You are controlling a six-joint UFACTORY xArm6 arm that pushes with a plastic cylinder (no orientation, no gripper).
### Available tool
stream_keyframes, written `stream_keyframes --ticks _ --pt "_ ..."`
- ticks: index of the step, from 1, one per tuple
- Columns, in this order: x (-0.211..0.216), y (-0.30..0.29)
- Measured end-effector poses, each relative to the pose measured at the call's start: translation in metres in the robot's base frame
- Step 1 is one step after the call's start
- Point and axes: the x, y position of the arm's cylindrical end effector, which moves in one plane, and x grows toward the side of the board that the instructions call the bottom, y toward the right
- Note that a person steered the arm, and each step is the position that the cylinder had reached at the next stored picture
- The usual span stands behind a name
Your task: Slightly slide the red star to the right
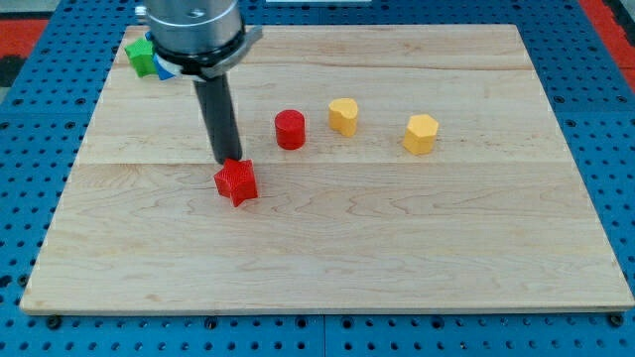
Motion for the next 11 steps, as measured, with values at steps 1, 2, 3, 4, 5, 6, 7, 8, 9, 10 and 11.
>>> stream_keyframes --ticks 1,2,3,4,5,6,7,8,9,10,11 --pt "0.037 0.018" --pt "0.064 0.046" --pt "0.068 0.047" --pt "0.066 0.051" --pt "0.068 0.077" --pt "0.069 0.088" --pt "0.069 0.088" --pt "0.068 0.088" --pt "0.061 0.088" --pt "0.021 0.088" --pt "-0.019 0.084"
